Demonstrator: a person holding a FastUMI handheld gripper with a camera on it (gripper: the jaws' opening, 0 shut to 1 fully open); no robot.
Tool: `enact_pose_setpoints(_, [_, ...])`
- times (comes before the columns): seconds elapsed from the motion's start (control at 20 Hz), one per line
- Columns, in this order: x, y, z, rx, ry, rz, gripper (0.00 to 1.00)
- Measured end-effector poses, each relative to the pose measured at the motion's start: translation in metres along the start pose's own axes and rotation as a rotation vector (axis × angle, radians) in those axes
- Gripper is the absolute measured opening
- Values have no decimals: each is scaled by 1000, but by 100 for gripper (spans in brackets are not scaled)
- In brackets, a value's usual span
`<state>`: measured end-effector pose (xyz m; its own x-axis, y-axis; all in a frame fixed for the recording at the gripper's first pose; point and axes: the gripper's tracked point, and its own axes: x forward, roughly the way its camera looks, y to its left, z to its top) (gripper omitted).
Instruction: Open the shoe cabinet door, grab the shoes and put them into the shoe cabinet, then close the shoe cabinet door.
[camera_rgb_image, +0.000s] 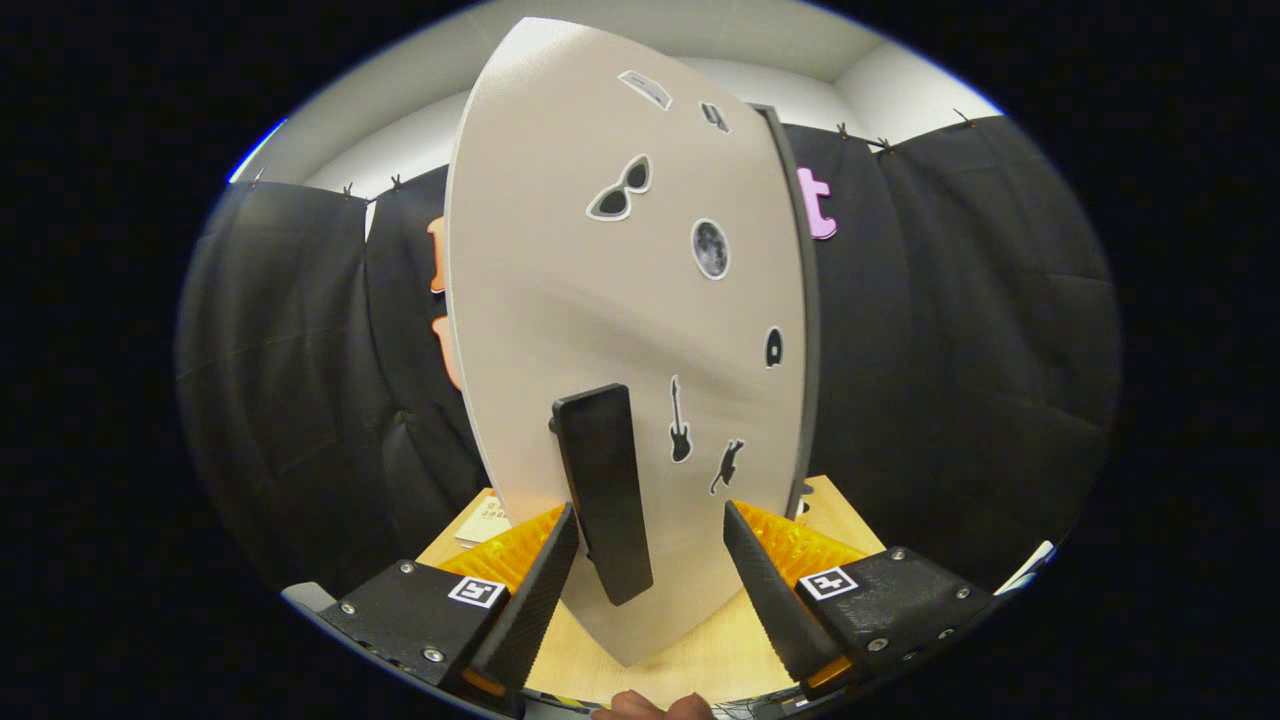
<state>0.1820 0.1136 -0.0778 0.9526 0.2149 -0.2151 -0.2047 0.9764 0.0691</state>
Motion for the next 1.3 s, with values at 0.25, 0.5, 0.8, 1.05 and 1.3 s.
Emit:
enact_pose_setpoints(0.25, [51,40,12,-36,-4,60,92])
enact_pose_setpoints(0.5, [77,49,16,-13,-2,96,91])
enact_pose_setpoints(0.8, [94,60,19,-9,7,115,92])
enact_pose_setpoints(1.05, [119,68,21,14,11,120,92])
enact_pose_setpoints(1.3, [130,70,22,-13,7,79,92])
